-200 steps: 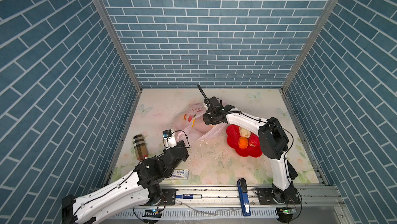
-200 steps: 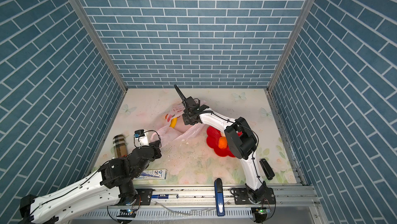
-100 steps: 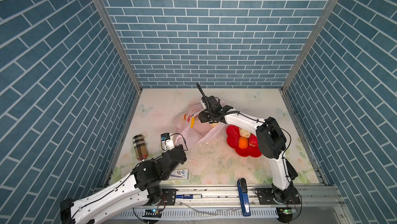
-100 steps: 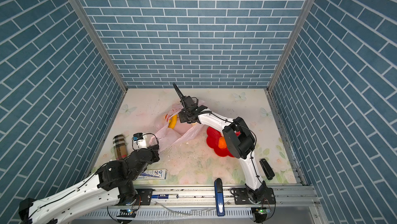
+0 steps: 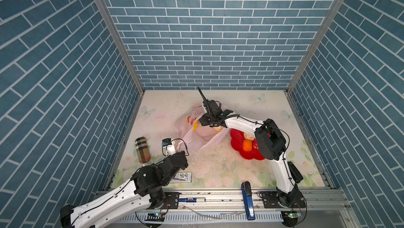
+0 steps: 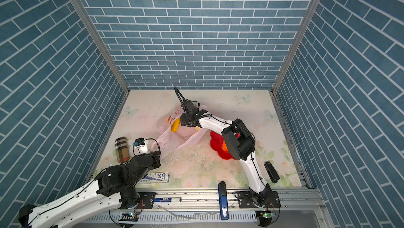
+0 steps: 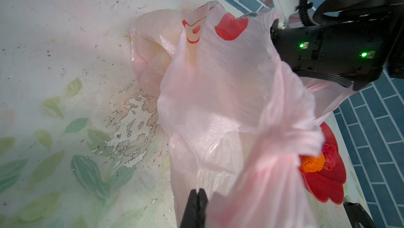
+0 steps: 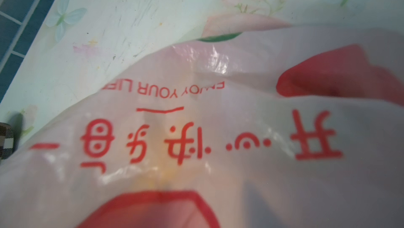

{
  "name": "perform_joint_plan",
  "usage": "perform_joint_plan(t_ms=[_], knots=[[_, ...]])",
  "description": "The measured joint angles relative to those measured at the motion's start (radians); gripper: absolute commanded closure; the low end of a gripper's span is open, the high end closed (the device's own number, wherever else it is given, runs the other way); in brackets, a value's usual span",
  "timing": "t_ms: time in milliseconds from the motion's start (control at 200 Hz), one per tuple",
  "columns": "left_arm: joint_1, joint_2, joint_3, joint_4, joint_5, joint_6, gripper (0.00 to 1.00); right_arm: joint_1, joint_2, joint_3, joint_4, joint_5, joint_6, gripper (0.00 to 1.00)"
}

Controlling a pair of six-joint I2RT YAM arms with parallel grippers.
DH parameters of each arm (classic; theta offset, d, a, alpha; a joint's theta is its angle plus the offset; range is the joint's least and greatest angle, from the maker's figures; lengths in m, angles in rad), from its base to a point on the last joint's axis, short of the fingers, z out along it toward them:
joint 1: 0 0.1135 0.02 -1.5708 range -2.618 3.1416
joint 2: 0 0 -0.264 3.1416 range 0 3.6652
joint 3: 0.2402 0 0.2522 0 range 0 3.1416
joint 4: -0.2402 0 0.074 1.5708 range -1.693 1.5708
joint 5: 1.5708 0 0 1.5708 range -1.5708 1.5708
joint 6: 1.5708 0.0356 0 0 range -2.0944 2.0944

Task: Take fruits out of the plastic bag
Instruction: Pick up the fruit from the plastic bag.

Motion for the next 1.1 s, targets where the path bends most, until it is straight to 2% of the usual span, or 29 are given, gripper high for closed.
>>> perform_joint_plan(t_ms=[175, 435, 745, 1100], knots=[[-0.001, 0.0, -0.006, 0.002, 0.008, -0.013, 1.0, 0.0, 0.067, 0.0, 0.028, -0.04, 0.044, 0.49], [-0.004, 0.0, -0.018, 0.0, 0.01, -0.019, 1.0, 0.008, 0.074, 0.0, 0.113, -0.089, 0.096, 0.49], [-0.006, 0.0, -0.019, 0.001, 0.01, -0.019, 1.0, 0.031, 0.077, 0.002, 0.177, -0.103, 0.152, 0.49], [-0.012, -0.011, -0.024, -0.001, 0.01, -0.019, 1.0, 0.033, 0.149, 0.048, 0.198, -0.087, 0.186, 0.54]])
